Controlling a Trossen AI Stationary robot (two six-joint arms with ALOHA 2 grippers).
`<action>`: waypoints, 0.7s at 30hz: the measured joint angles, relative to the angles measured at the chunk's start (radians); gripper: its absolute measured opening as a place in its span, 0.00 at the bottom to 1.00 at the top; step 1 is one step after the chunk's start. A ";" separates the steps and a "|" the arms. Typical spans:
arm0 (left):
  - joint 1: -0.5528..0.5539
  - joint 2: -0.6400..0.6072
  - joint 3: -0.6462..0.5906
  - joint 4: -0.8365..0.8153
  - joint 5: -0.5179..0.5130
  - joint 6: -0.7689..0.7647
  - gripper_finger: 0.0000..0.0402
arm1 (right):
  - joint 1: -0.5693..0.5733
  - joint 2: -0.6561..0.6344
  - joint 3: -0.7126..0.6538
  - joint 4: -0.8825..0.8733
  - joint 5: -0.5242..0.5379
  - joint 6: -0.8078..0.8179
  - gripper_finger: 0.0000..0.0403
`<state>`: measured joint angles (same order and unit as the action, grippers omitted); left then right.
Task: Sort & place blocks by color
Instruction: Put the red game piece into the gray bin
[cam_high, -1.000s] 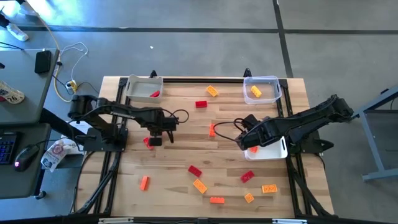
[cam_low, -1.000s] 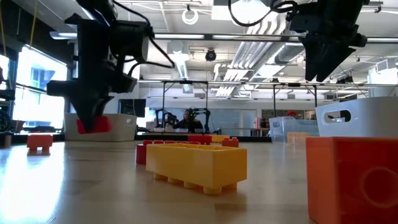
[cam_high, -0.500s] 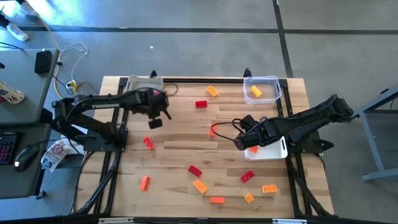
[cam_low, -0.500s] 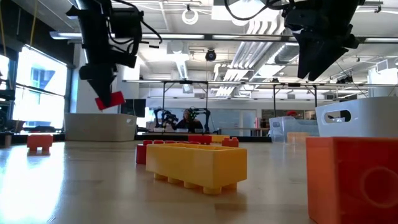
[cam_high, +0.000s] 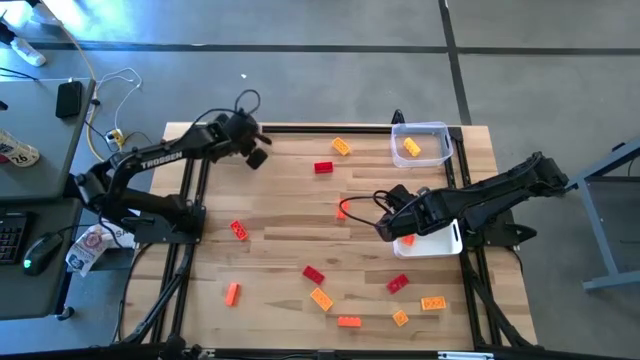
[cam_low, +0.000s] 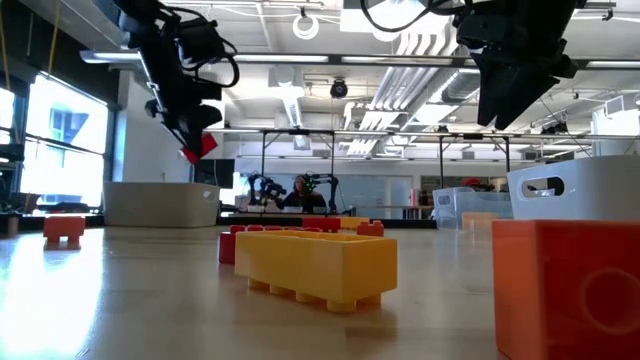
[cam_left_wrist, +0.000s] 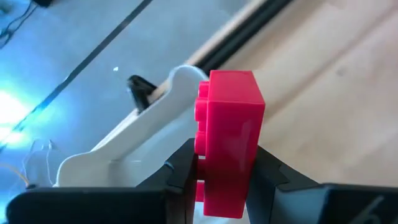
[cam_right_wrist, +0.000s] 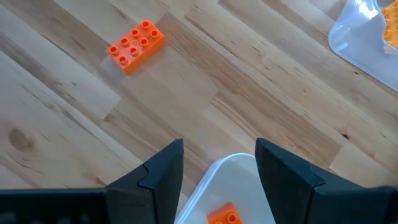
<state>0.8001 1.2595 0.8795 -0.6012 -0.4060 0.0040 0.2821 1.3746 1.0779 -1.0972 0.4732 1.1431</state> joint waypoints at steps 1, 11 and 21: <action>0.020 0.001 0.000 0.007 0.005 -0.001 0.18 | 0.000 0.000 0.000 0.002 0.001 0.000 0.46; 0.139 0.043 0.000 0.025 0.106 -0.004 0.18 | -0.028 0.000 0.000 0.055 0.104 -0.046 0.46; 0.203 0.208 0.125 -0.078 0.109 -0.027 0.18 | -0.136 0.000 0.000 0.260 0.100 -0.269 0.46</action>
<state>1.0028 1.4680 1.0049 -0.6796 -0.2970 -0.0233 0.1465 1.3746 1.0775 -0.8371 0.5736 0.8740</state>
